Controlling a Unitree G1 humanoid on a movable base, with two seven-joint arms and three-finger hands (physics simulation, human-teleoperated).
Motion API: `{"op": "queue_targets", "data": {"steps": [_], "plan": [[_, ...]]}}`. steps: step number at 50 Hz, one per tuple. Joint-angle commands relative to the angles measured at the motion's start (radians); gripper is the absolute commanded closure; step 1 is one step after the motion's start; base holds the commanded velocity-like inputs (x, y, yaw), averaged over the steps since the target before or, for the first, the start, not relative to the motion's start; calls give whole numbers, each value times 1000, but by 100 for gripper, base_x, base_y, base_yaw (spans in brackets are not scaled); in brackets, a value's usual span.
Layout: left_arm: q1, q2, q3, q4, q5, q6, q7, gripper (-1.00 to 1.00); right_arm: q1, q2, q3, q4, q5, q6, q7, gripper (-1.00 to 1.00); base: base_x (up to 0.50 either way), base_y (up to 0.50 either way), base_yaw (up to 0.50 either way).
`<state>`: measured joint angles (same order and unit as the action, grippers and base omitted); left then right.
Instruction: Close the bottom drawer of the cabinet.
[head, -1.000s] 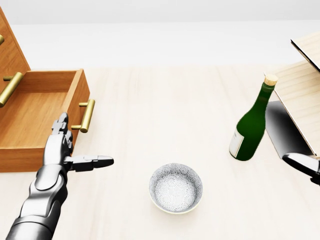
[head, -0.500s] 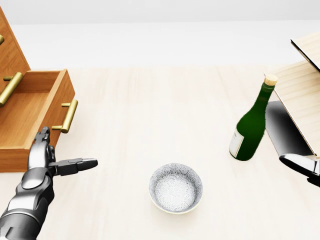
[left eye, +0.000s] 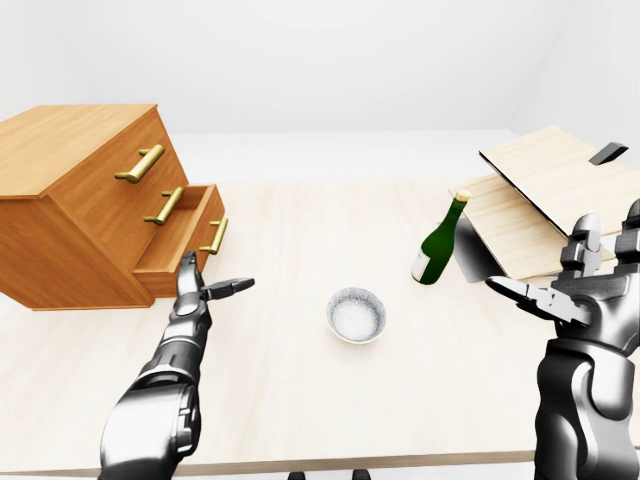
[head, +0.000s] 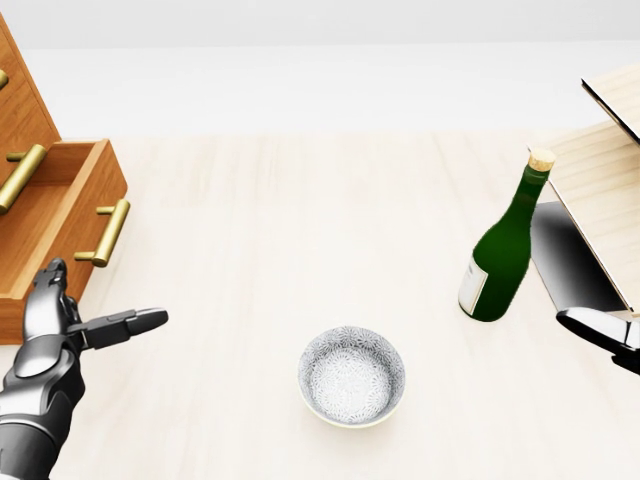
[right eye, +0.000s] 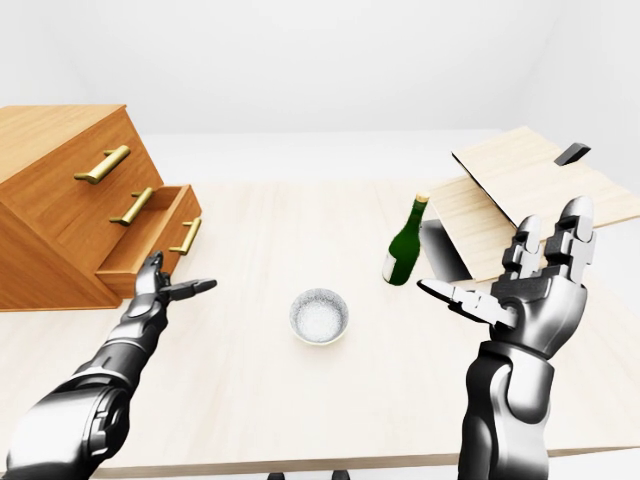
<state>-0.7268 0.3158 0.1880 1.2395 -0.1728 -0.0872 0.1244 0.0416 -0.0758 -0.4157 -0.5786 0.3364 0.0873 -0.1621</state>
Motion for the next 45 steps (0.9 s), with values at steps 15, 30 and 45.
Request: {"op": "queue_targets", "data": {"steps": [15,30,45], "plan": [[-7,55,53,2,-70,0,75,-100,-4,-4,-5,-4,5,0,-2,-100,0,0,0],[5,59,56,27,-62,0,126,-100,-1,-2,-5,-7,4,0,-3,-100,0,0,0],[15,75,71,35,-65,0,212,-100,1,-1,-7,-8,6,0,-3,-100,0,0,0]]}}
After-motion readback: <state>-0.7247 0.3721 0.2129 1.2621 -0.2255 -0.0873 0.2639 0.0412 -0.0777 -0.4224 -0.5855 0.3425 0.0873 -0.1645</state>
